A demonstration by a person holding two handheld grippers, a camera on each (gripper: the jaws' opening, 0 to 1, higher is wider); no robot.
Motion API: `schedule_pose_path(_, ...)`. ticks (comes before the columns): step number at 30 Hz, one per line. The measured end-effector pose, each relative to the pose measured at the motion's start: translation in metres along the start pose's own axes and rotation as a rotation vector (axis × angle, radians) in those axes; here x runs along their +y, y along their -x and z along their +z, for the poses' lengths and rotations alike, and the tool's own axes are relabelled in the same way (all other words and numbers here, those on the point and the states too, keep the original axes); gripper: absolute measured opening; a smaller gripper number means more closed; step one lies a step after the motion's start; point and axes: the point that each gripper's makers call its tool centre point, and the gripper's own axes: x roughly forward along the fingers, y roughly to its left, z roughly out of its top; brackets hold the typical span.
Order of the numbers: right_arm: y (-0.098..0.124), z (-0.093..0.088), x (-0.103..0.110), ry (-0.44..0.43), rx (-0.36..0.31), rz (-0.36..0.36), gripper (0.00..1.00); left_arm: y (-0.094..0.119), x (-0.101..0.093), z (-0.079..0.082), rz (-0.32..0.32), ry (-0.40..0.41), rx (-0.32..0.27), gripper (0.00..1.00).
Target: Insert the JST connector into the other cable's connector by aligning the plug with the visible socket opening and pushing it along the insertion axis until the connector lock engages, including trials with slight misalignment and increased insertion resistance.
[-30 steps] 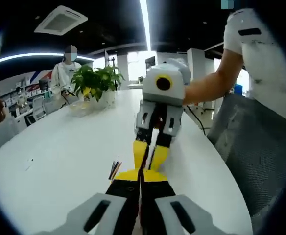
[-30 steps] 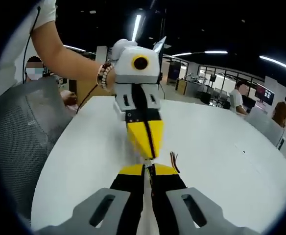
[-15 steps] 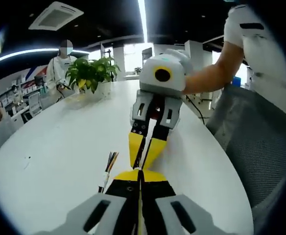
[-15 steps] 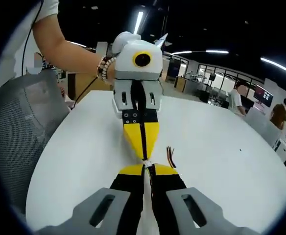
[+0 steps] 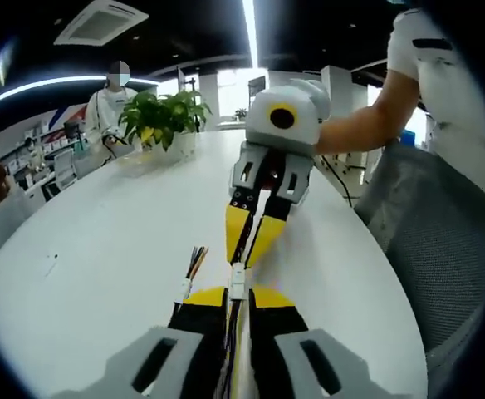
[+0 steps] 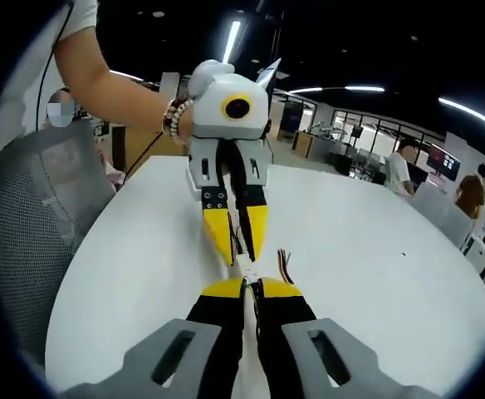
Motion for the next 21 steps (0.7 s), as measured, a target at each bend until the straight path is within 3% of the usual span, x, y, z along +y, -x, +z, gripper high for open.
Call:
schedule_pose_path(5, 0.0001, 0.0009, 0.0017, 0.002, -0.002, 0.004, 0.01, -0.0013, 0.0017, -0.0048, 0.006, -0.029, 0.026, 0.01)
schedule_pose_path(21, -0.0009, -0.0004, -0.0002, -0.008, 0.001, -0.003, 0.01, -0.0074, 0.0062, -0.0055, 0.007, -0.057, 0.036, 0.00)
